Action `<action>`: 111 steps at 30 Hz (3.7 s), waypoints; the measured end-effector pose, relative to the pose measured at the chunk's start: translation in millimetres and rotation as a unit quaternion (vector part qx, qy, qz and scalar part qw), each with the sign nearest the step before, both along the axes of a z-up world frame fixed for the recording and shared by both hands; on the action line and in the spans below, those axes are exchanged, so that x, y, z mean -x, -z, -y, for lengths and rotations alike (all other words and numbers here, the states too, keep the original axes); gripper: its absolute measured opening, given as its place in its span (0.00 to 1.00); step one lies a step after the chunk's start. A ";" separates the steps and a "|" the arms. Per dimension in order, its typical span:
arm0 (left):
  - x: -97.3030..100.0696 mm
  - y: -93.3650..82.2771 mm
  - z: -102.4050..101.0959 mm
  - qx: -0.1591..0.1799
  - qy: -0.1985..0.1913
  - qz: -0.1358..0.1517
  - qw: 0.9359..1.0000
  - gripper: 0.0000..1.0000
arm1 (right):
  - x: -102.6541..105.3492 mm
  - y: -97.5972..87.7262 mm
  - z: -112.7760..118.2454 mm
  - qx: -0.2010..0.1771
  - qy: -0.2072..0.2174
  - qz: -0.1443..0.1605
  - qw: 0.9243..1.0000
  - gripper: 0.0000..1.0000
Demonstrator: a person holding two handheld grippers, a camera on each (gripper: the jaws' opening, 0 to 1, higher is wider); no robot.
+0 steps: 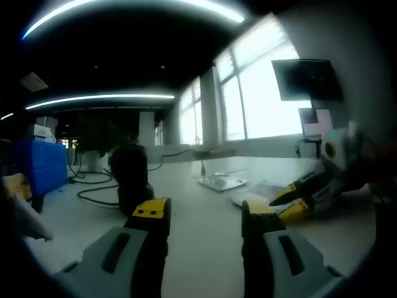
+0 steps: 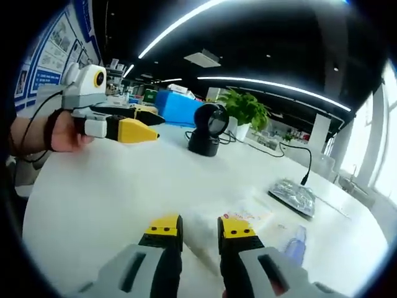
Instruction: Clip sheet goods on table flip sheet goods clip sheet goods scan sheet goods put sheet goods back to table
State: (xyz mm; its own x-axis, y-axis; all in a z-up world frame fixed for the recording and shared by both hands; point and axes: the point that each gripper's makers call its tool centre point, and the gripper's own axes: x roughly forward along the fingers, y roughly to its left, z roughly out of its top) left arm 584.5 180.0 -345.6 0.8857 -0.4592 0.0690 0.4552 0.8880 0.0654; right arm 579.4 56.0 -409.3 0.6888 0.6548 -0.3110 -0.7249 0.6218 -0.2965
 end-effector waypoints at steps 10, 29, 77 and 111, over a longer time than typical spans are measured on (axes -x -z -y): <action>-0.2 0.2 0.2 -0.001 0.000 0.000 1.000 0.38 | 2.2 -8.3 3.6 -0.030 0.004 -0.008 1.000 0.01; -1.1 0.4 -0.2 -0.001 -0.002 0.000 1.000 0.38 | 3.6 -34.6 13.6 -0.077 0.029 0.010 0.997 0.00; 0.2 0.5 1.4 -0.004 -0.001 -0.001 1.000 0.38 | -47.4 -157.0 133.9 -0.292 0.215 0.071 0.929 0.00; -0.1 0.8 0.8 -0.005 -0.002 -0.001 1.000 0.38 | -28.7 -128.8 240.5 -0.482 0.374 0.053 0.790 0.00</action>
